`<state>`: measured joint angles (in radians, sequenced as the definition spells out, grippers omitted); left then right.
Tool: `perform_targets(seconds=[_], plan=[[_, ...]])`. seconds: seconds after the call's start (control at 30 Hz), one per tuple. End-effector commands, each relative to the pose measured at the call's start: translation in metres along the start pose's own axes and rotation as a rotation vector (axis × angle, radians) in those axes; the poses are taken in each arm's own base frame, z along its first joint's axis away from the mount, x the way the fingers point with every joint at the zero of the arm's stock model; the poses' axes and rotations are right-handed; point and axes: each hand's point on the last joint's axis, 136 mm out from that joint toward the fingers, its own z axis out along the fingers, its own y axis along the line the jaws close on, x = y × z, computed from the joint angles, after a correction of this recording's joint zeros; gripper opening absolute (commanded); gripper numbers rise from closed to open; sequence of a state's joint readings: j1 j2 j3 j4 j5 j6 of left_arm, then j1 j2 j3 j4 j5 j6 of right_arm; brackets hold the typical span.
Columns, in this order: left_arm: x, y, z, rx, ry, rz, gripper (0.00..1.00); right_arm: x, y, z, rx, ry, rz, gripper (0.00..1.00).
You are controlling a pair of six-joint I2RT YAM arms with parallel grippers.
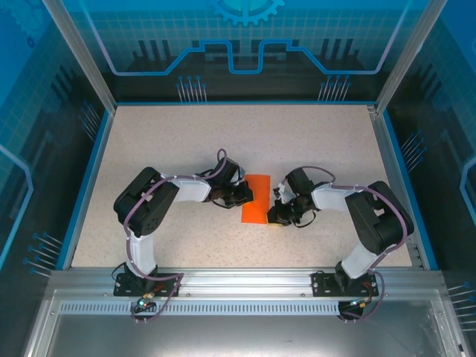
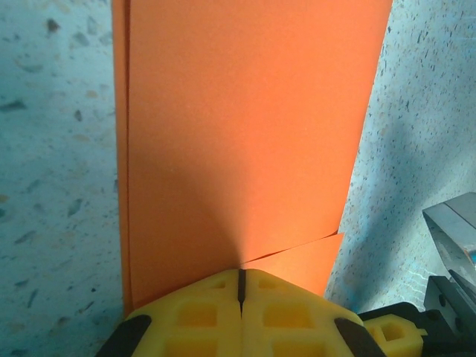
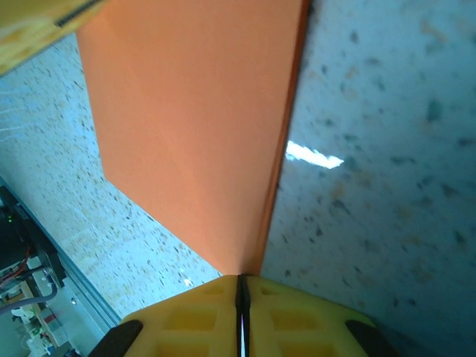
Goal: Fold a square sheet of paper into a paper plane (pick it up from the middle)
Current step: Fold the triangle a second time at the center of the table.
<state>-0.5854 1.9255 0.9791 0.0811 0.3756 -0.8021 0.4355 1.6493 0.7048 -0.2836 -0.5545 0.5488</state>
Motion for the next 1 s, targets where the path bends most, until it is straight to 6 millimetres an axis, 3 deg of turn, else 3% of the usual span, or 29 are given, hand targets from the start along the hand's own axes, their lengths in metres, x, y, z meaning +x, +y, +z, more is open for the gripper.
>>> perform_targets(seconds=[0.0, 0.17, 0.33, 0.47, 0.63, 0.97], plan=[[0.026, 0.073, 0.013, -0.233, 0.063, -0.065, 0.04, 0.008, -0.004, -0.011, 0.049, 0.031, 0.023, 0.11], [0.025, 0.071, 0.013, -0.227, 0.064, -0.063, 0.04, -0.013, 0.027, -0.022, -0.030, -0.025, -0.021, 0.11], [0.025, 0.069, 0.012, -0.223, 0.064, -0.061, 0.04, -0.025, 0.039, -0.014, -0.050, -0.025, -0.025, 0.11], [0.024, 0.068, 0.012, -0.217, 0.062, -0.061, 0.04, -0.024, 0.026, 0.000, -0.019, 0.002, 0.000, 0.11], [0.024, 0.067, 0.012, -0.217, 0.061, -0.060, 0.04, -0.008, 0.007, 0.013, 0.002, 0.053, 0.037, 0.11], [0.024, 0.069, 0.012, -0.225, 0.059, -0.062, 0.04, 0.023, -0.024, 0.013, 0.056, 0.096, 0.077, 0.11]])
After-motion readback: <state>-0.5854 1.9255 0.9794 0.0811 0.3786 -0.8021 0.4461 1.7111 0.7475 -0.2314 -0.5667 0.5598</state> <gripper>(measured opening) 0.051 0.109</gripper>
